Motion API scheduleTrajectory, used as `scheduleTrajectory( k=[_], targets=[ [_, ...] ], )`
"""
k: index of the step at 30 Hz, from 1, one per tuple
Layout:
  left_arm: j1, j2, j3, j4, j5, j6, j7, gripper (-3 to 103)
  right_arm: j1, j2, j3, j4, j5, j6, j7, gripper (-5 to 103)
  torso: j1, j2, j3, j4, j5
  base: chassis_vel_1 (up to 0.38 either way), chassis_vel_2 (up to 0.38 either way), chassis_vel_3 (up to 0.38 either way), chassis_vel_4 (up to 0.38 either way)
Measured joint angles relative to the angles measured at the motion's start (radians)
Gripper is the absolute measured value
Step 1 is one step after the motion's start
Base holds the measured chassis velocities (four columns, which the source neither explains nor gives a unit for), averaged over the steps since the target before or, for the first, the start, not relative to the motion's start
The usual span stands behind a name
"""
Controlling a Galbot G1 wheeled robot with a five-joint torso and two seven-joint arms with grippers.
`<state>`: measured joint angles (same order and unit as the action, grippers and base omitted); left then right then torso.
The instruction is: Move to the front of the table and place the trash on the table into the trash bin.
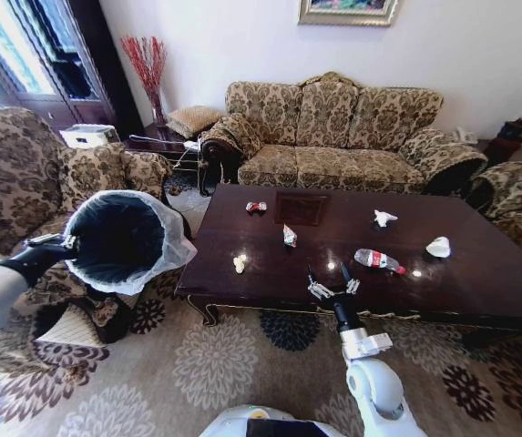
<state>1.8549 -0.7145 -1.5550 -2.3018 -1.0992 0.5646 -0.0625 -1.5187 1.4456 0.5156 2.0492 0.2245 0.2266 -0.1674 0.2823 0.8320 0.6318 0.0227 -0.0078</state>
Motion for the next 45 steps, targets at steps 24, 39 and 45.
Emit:
scheduleTrajectory(
  k=[24, 39, 45],
  targets=[
    [0.0, 0.0, 0.0, 0.0, 0.0, 0.0, 0.0, 0, 0.039, -0.056, -0.04, 0.077, 0.032, -0.136, 0.06, 100, 0.0, 0.0, 0.0, 0.0001, 0.0002, 0.0, 0.0, 0.0, 0.0],
    [0.0, 0.0, 0.0, 0.0, 0.0, 0.0, 0.0, 0, 0.12, -0.206, -0.151, 0.273, 0.102, -0.501, 0.155, 100, 0.0, 0.0, 0.0, 0.0006, -0.0004, 0.0, 0.0, 0.0, 0.0],
    [0.0, 0.0, 0.0, 0.0, 0.0, 0.0, 0.0, 0, 0.082, -0.23, -0.141, 0.267, 0.088, -0.516, 0.104, 100, 0.0, 0.0, 0.0, -0.0001, 0.0, 0.0, 0.0, 0.0, 0.0]
  ],
)
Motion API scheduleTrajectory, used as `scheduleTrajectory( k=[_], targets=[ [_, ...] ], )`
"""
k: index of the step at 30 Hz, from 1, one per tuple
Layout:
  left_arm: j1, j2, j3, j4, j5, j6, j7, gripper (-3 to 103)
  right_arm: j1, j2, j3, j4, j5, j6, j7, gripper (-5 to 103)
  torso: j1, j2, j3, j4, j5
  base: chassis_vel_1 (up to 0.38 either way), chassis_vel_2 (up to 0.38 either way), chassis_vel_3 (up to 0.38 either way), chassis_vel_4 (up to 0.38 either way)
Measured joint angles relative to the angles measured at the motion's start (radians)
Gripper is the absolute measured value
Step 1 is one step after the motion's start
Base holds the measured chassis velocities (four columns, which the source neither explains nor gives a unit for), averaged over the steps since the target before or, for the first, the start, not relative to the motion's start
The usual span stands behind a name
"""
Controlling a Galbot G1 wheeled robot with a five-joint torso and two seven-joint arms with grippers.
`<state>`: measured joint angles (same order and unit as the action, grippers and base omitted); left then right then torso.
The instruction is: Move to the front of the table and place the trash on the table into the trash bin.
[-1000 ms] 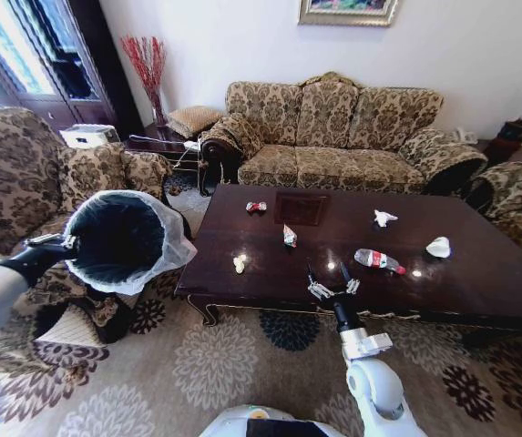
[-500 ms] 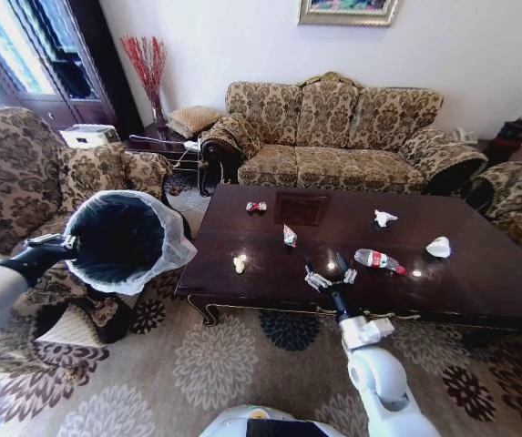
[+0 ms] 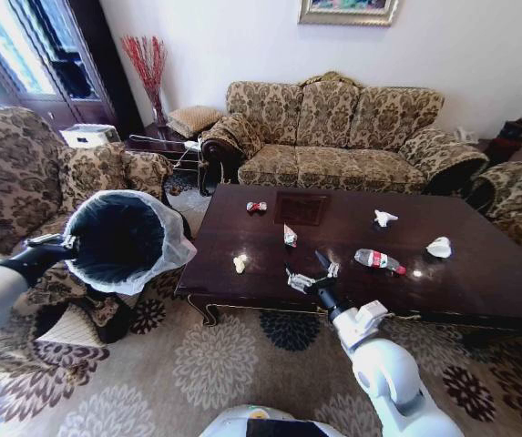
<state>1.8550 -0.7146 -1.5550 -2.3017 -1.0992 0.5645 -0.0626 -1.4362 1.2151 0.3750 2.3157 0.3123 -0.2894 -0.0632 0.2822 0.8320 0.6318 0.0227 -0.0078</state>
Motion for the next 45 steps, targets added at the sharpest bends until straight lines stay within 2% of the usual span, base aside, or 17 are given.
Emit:
scheduleTrajectory(
  k=[8, 11, 23, 26, 27, 28, 29, 30, 31, 32, 34, 37, 40, 45],
  targets=[
    [0.0, 0.0, 0.0, 0.0, 0.0, 0.0, 0.0, 0, 0.011, -0.002, 0.037, -0.021, -0.02, 0.032, 0.0, 100, 0.0, 0.0, 0.0, 0.0, 0.0, 0.0, 0.0, 0.0, 0.0],
    [0.0, 0.0, 0.0, 0.0, 0.0, 0.0, 0.0, 0, 0.025, -0.002, 0.106, -0.063, -0.052, 0.075, 0.0, 100, 0.0, 0.0, 0.0, 0.0001, 0.0001, 0.0, 0.0, 0.0, 0.0],
    [0.0, -0.001, 0.001, -0.001, 0.002, 0.0, 0.0, 0, 0.002, -0.014, 0.155, -0.035, -0.004, 0.093, -0.008, 100, 0.0, 0.0, 0.0, 0.0, 0.0001, 0.0, 0.0, 0.0, 0.0],
    [0.004, -0.018, 0.013, -0.011, 0.018, 0.001, -0.003, 0, 0.003, -0.019, 0.161, -0.026, 0.007, 0.087, -0.011, 100, 0.0, 0.0, 0.0, -0.0001, 0.0002, 0.0, 0.0, 0.0, 0.0],
    [0.013, -0.047, 0.038, -0.034, 0.051, 0.01, -0.007, 0, 0.003, -0.021, 0.163, -0.019, 0.013, 0.082, -0.012, 100, 0.0, 0.0, 0.0, -0.0005, 0.0011, 0.0, 0.0, 0.0, 0.0],
    [0.026, -0.092, 0.071, -0.063, 0.086, 0.026, -0.006, 0, -0.004, -0.023, 0.157, -0.008, 0.018, 0.079, -0.012, 100, 0.0, 0.0, 0.0, 0.0008, -0.0014, 0.0, 0.0, 0.0, 0.0],
    [0.028, -0.11, 0.085, -0.071, 0.096, 0.028, -0.01, 0, -0.01, -0.023, 0.152, 0.001, 0.019, 0.077, -0.012, 100, 0.0, 0.0, 0.0, 0.0, 0.0002, 0.0, 0.0, 0.0, 0.0],
    [0.028, -0.11, 0.085, -0.071, 0.096, 0.028, -0.01, 0, -0.01, -0.023, 0.152, 0.001, 0.019, 0.077, -0.012, 100, 0.0, 0.0, 0.0, 0.0, 0.0002, 0.0, 0.0, 0.0, 0.0],
    [0.029, -0.134, 0.104, -0.082, 0.108, 0.029, -0.017, 0, -0.016, -0.022, 0.147, 0.015, 0.022, 0.073, -0.011, 100, 0.0, 0.0, 0.0, 0.001, -0.0006, 0.0, 0.0, 0.0, 0.0],
    [0.03, -0.14, 0.108, -0.086, 0.111, 0.029, -0.018, 0, -0.018, -0.022, 0.146, 0.023, 0.022, 0.072, -0.011, 100, 0.0, 0.0, 0.0, 0.0005, 0.0005, 0.0, 0.0, 0.0, 0.0],
    [0.03, -0.141, 0.108, -0.089, 0.112, 0.029, -0.017, 0, -0.017, -0.023, 0.146, 0.028, 0.025, 0.071, -0.009, 100, 0.0, 0.0, 0.0, 0.0004, 0.0001, 0.0, 0.0, 0.0, 0.0],
    [0.027, -0.119, 0.063, -0.076, 0.118, 0.029, -0.01, 0, -0.001, -0.038, 0.17, 0.065, 0.077, 0.044, 0.005, 100, 0.0, 0.0, 0.0, -0.0005, 0.0001, 0.0, 0.0, 0.0, 0.0],
    [0.027, -0.073, -0.006, -0.045, 0.094, 0.037, -0.005, 0, 0.012, -0.055, 0.181, 0.081, 0.118, 0.021, 0.01, 100, 0.0, 0.0, 0.0, 0.0001, 0.0003, 0.0, 0.0, 0.0, 0.0],
    [0.026, -0.03, -0.033, -0.007, 0.068, 0.04, -0.005, 0, 0.008, -0.05, 0.123, 0.042, 0.099, 0.027, 0.01, 100, 0.0, 0.0, 0.0, -0.0005, -0.0001, 0.0, 0.0, 0.0, 0.0]
  ],
)
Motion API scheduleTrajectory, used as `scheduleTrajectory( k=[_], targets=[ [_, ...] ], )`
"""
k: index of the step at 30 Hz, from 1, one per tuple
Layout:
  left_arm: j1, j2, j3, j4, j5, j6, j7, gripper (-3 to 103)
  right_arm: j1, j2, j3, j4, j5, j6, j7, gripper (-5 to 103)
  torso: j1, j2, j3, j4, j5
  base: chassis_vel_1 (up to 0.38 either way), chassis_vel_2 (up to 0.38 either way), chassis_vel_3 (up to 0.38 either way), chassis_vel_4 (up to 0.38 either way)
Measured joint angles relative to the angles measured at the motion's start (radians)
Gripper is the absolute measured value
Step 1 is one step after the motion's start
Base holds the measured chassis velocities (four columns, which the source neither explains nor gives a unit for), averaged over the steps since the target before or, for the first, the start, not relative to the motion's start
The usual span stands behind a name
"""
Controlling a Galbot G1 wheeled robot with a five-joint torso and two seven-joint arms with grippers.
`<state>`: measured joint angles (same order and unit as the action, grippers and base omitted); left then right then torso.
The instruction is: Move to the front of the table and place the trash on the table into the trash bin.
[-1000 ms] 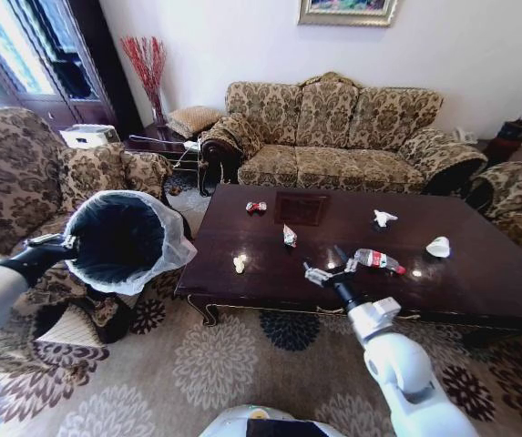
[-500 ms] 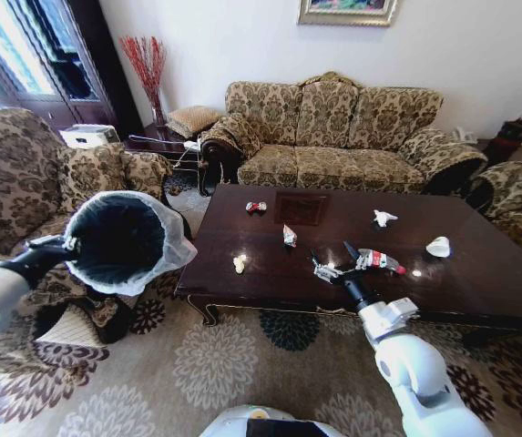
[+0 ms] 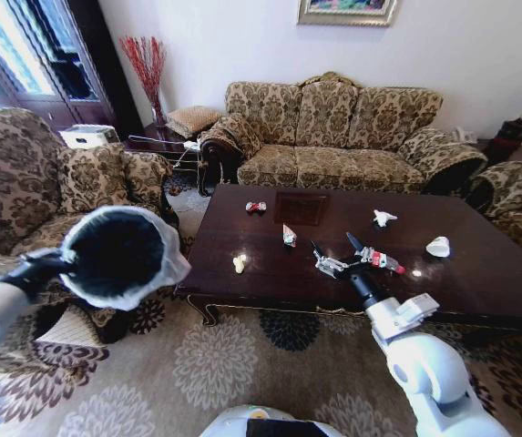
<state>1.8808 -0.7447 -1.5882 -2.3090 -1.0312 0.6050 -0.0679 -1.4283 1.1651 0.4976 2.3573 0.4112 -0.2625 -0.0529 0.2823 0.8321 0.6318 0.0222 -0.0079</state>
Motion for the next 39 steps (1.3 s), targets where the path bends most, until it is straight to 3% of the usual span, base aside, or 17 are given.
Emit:
scheduleTrajectory(
  k=[7, 14, 30, 39],
  targets=[
    [-0.034, -0.023, 0.128, 0.001, 0.04, -0.011, 0.001, 0, 0.109, 0.043, -0.193, -0.237, -0.099, 0.069, 0.017, 100, 0.0, 0.0, 0.0, 0.0005, 0.0001, 0.0, 0.0, 0.0, 0.0],
    [-0.041, -0.028, 0.169, 0.013, 0.063, -0.019, 0.004, 0, 0.253, 0.085, -0.321, -0.388, -0.093, 0.104, 0.033, 100, 0.0, 0.0, 0.0, 0.0008, 0.0, 0.0, 0.0, 0.0, 0.0],
    [-0.064, -0.023, 0.216, 0.042, 0.077, -0.029, 0.005, 0, 0.236, 0.1, -0.33, -0.413, -0.107, 0.103, 0.008, 100, 0.0, 0.0, 0.0, 0.0003, 0.0002, 0.011, 0.01, -0.012, -0.01],
    [-0.065, -0.023, 0.225, 0.043, 0.079, -0.035, 0.005, 0, 0.261, 0.125, -0.362, -0.462, -0.105, 0.127, 0.025, 100, 0.0, 0.0, 0.0, 0.0005, 0.0002, 0.167, 0.141, -0.148, -0.163]
  ],
)
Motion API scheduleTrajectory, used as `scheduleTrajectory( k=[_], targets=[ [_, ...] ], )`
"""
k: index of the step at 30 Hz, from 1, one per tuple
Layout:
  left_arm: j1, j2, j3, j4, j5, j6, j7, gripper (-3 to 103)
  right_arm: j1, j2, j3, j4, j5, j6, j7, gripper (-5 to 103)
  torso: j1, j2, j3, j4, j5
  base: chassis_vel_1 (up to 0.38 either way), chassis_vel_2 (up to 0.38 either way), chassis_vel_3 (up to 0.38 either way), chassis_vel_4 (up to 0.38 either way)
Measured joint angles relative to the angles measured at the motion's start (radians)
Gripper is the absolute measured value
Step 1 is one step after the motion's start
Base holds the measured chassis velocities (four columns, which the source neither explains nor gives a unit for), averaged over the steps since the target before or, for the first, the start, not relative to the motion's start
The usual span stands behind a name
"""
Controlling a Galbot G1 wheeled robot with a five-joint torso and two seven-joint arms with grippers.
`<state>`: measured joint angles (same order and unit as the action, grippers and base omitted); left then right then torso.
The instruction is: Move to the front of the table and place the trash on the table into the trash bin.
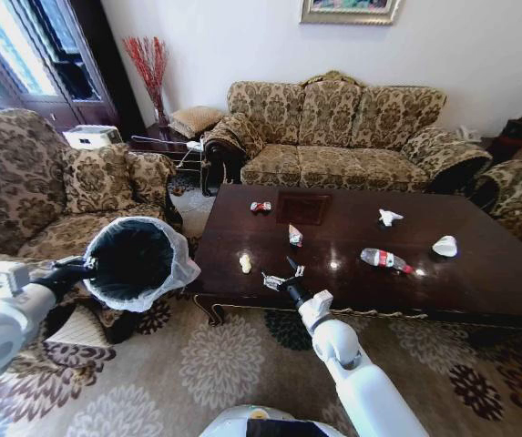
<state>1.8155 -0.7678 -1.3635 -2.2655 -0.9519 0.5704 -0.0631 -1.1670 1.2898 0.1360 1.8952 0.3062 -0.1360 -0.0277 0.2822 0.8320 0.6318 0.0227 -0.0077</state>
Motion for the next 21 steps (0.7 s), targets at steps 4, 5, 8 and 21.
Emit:
scheduleTrajectory(
  k=[4, 5, 8, 21],
  targets=[
    [0.003, 0.0, 0.003, -0.002, 0.001, 0.0, -0.001, 0, 0.055, 0.028, -0.033, -0.07, 0.033, -0.036, 0.041, 100, 0.0, 0.0, 0.0, 0.0003, -0.0008, 0.175, 0.173, -0.187, -0.169],
    [0.004, 0.0, 0.003, -0.003, 0.002, 0.0, -0.001, 0, 0.068, 0.033, -0.04, -0.086, 0.038, -0.047, 0.05, 100, 0.0, 0.0, 0.0, 0.0005, -0.0009, 0.136, 0.158, -0.17, -0.114],
    [0.008, -0.002, 0.003, -0.01, 0.003, 0.0, -0.002, 0, 0.118, 0.063, -0.057, -0.159, 0.042, -0.071, 0.085, 100, 0.0, 0.0, 0.0, 0.0011, -0.001, 0.087, 0.054, -0.041, -0.024],
    [0.013, -0.023, 0.02, -0.025, 0.015, 0.0, -0.001, 0, 0.207, 0.112, -0.055, -0.342, 0.017, -0.069, 0.161, 100, 0.0, 0.0, 0.0, 0.0003, -0.0004, -0.024, -0.018, 0.007, 0.006]
  ],
)
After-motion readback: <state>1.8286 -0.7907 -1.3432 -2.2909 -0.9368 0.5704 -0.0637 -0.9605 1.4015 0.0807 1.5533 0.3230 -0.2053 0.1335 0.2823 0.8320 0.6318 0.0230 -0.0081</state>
